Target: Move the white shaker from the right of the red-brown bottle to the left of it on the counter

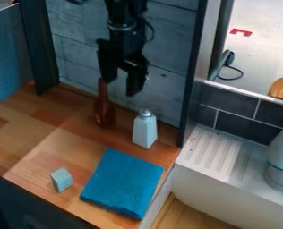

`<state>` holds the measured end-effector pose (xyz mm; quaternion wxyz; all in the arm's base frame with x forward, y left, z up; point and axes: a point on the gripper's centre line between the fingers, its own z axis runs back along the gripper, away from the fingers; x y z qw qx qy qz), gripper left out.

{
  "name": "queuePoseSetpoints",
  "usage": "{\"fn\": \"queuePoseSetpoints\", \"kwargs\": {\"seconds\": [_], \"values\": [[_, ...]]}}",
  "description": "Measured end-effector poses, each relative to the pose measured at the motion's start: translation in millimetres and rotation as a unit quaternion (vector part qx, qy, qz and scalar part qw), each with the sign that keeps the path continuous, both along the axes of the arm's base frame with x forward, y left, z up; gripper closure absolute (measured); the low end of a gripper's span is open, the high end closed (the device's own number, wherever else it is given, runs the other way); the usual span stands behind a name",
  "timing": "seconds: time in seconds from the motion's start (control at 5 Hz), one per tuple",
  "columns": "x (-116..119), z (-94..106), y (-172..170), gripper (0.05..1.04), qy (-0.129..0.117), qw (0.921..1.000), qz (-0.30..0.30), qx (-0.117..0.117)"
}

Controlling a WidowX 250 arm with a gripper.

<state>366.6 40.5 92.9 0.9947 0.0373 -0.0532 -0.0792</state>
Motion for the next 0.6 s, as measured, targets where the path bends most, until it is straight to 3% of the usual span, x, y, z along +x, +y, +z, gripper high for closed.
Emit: {"fn": "queuePoseSetpoints", "kwargs": {"seconds": [0.4,0.6], "values": [[6,-14.6,-14,0.083,0.001,1.0,-0.006,0.0],[6,-26.1,-20,0.083,0.016,0.9998,-0.009,0.001]]}}
